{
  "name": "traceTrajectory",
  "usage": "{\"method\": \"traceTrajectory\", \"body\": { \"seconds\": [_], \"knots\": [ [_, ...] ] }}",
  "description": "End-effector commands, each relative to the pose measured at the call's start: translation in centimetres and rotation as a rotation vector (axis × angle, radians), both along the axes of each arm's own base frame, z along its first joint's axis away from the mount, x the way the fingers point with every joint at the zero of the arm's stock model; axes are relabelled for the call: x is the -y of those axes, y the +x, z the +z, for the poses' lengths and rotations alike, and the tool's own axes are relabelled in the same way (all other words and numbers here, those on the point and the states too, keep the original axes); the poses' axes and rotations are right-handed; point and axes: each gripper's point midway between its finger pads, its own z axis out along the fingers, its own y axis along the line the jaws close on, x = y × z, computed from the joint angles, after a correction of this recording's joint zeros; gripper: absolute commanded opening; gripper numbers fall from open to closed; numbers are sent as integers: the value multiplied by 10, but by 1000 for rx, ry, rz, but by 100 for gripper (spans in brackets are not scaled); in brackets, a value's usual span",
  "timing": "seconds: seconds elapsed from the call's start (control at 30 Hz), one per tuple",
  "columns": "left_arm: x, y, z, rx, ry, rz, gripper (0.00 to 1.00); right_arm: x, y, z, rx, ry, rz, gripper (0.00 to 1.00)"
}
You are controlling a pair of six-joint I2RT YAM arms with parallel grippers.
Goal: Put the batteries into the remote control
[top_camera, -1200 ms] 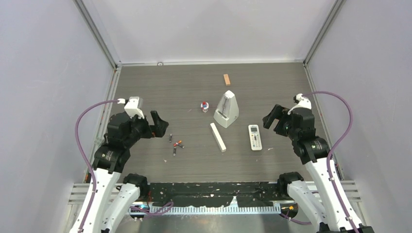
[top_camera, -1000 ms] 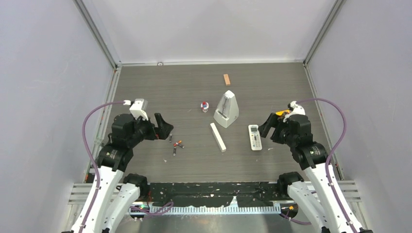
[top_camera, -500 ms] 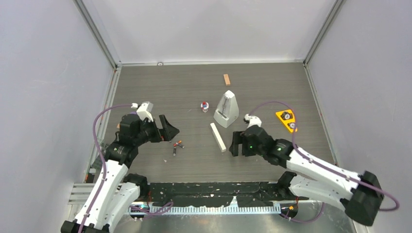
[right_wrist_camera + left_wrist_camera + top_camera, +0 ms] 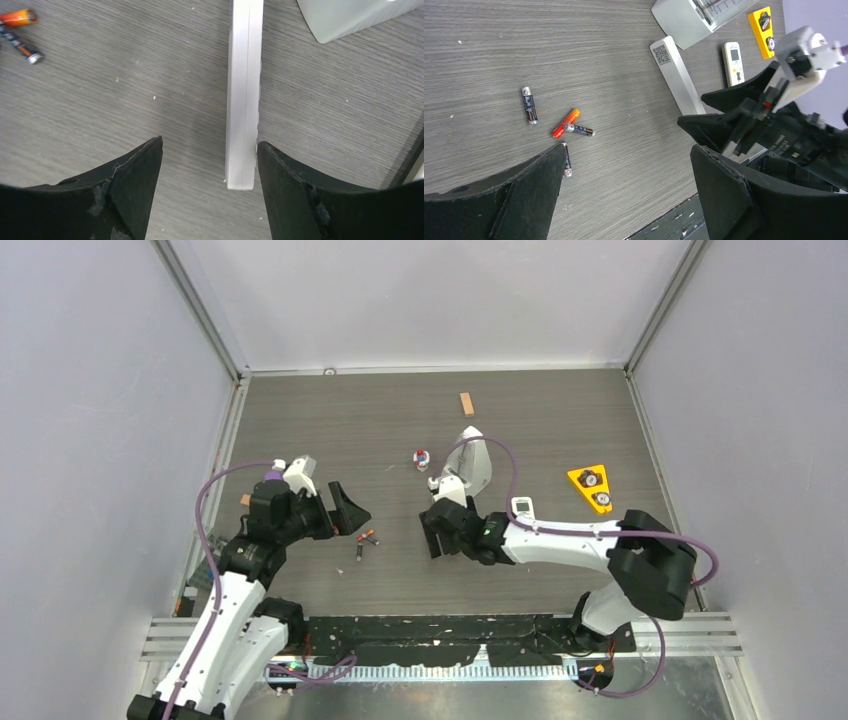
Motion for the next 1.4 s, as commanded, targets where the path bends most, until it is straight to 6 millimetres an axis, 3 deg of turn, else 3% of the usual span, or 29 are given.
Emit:
{"method": "traceTrajectory", "body": {
  "seconds": [0.0,0.2,0.27,0.3,0.37,0.53,0.67,0.83,1.03,1.17,1.37],
  "knots": [
    [1,2,12,54,-17,-2,97,-11,23,10,87,9,-54,73],
    [0,1,10,48,-13,0,97,-10,26,-7,81,-24,-69,62],
    [0,0,9,43,-11,-1,97,-12,26,-12,71,-29,-68,53],
    [0,0,8,41,-9,-2,96,-12,26,-13,69,-27,-74,40],
    [0,-1,9,42,-10,-4,97,-9,27,-15,71,-30,-95,30],
    [1,-2,11,48,-20,-12,97,-12,29,0,92,21,-106,17],
    [10,-6,22,73,-66,-56,97,-26,24,35,95,148,-47,14],
    [27,-14,48,138,-171,-143,97,-50,6,103,71,410,90,14],
    [52,-30,119,292,-442,-264,97,-73,-26,184,10,712,257,15],
    [52,-37,162,417,-567,-278,97,-85,-50,239,-20,923,369,17],
    [54,-42,180,401,-628,-292,97,-91,-81,277,-111,1071,502,18]
  ]
}}
